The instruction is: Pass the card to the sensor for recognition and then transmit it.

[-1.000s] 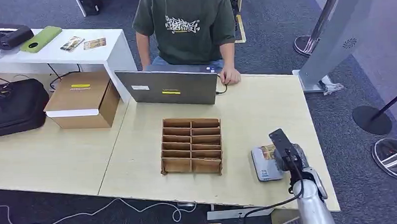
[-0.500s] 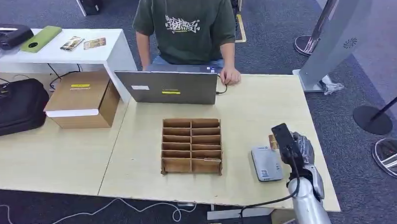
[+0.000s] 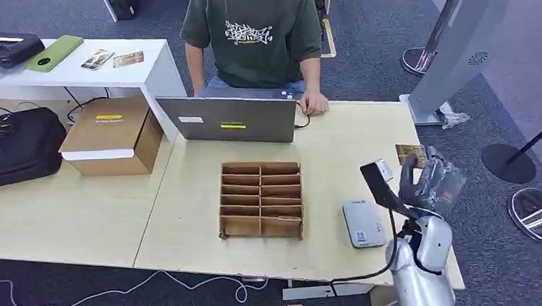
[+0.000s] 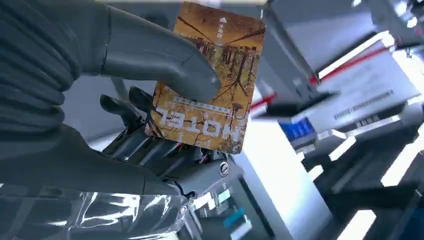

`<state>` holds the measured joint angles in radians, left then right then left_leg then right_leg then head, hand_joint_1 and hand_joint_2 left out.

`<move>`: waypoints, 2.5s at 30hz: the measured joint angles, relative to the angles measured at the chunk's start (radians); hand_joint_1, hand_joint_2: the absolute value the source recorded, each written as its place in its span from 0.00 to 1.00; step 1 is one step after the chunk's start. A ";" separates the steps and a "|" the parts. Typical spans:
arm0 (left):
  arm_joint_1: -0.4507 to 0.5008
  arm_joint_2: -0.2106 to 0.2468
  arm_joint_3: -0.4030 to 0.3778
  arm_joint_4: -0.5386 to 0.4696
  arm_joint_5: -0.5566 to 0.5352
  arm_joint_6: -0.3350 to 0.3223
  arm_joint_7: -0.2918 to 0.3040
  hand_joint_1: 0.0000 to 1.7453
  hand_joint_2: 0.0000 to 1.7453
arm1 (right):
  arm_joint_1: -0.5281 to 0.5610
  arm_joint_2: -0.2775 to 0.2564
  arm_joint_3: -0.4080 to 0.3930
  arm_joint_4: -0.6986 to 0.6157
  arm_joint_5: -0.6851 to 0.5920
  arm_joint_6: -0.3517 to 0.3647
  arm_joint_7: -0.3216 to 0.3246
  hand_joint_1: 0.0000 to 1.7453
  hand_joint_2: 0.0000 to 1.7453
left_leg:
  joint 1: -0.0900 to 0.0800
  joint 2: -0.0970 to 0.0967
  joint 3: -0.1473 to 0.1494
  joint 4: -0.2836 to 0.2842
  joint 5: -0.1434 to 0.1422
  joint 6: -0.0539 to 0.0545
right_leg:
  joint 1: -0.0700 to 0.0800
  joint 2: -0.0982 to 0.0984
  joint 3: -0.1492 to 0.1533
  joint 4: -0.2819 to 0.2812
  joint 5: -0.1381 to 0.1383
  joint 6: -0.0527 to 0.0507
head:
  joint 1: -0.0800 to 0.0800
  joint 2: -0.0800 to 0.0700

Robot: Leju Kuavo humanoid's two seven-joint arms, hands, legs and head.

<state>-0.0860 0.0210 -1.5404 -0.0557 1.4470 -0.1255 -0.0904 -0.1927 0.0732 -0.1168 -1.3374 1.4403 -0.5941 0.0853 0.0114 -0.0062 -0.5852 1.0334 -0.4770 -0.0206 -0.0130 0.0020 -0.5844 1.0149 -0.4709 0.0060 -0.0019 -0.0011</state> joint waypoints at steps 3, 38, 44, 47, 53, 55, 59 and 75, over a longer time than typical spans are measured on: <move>-0.001 0.004 0.000 0.000 -0.013 0.000 0.000 0.00 0.00 | -0.004 -0.068 0.062 -0.002 0.123 -0.076 0.200 1.00 1.00 | 0.000 -0.001 -0.002 0.000 0.000 0.000 | 0.000 -0.001 0.001 0.000 0.000 0.000 | 0.000 0.000; -0.011 0.043 0.000 -0.003 -0.128 -0.017 0.003 0.00 0.00 | -0.645 -0.244 0.763 0.635 0.132 -0.082 0.414 1.00 1.00 | 0.000 -0.002 -0.004 0.001 0.005 0.002 | 0.000 -0.001 -0.002 0.001 0.004 0.002 | 0.000 0.000; -0.010 0.046 0.000 -0.004 -0.135 -0.018 0.003 0.00 0.00 | -0.735 -0.187 0.770 0.758 0.132 -0.082 0.406 1.00 1.00 | 0.000 -0.003 -0.004 0.001 0.005 0.001 | 0.000 -0.002 -0.002 0.001 0.004 0.002 | 0.000 0.000; -0.011 0.047 0.000 -0.008 -0.148 -0.017 0.003 0.00 0.00 | -0.781 -0.158 0.781 0.825 0.132 -0.078 0.403 1.00 1.00 | 0.000 -0.002 -0.004 0.001 0.005 0.001 | 0.000 -0.001 -0.003 0.001 0.004 0.002 | 0.000 0.000; -0.014 0.047 0.000 -0.011 -0.166 -0.011 0.004 0.00 0.00 | -0.849 -0.115 0.801 0.917 0.132 -0.040 0.397 1.00 1.00 | 0.000 -0.002 -0.004 0.001 0.005 0.001 | 0.000 -0.001 -0.003 0.001 0.004 0.002 | 0.000 0.000; -0.015 0.047 0.000 -0.011 -0.170 -0.010 0.006 0.00 0.00 | -0.859 -0.107 0.802 0.936 0.132 -0.034 0.399 1.00 1.00 | 0.000 -0.003 -0.004 0.001 0.005 0.001 | 0.000 -0.002 -0.003 0.001 0.004 0.002 | 0.000 0.000; -0.017 0.047 0.000 -0.011 -0.170 -0.011 0.015 0.00 0.00 | -0.873 -0.098 0.811 0.964 0.132 -0.028 0.399 1.00 1.00 | 0.000 -0.003 -0.004 0.001 0.005 0.001 | 0.000 -0.002 -0.002 0.001 0.004 0.002 | 0.000 0.000; -0.018 0.047 0.000 -0.011 -0.163 -0.011 0.018 0.00 0.00 | -0.881 -0.088 0.817 1.001 0.133 -0.025 0.396 1.00 1.00 | 0.000 -0.004 -0.005 0.001 0.005 0.001 | 0.000 -0.002 -0.003 0.000 0.004 0.002 | 0.000 0.000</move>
<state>-0.1036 0.0679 -1.5404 -0.0671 1.2837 -0.1369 -0.0721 -1.0736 -0.0153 0.7004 -0.3361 1.5728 -0.6191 0.4814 0.0111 -0.0101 -0.5899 1.0342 -0.4719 -0.0199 -0.0133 -0.0005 -0.5870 1.0152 -0.4667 0.0079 -0.0019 -0.0011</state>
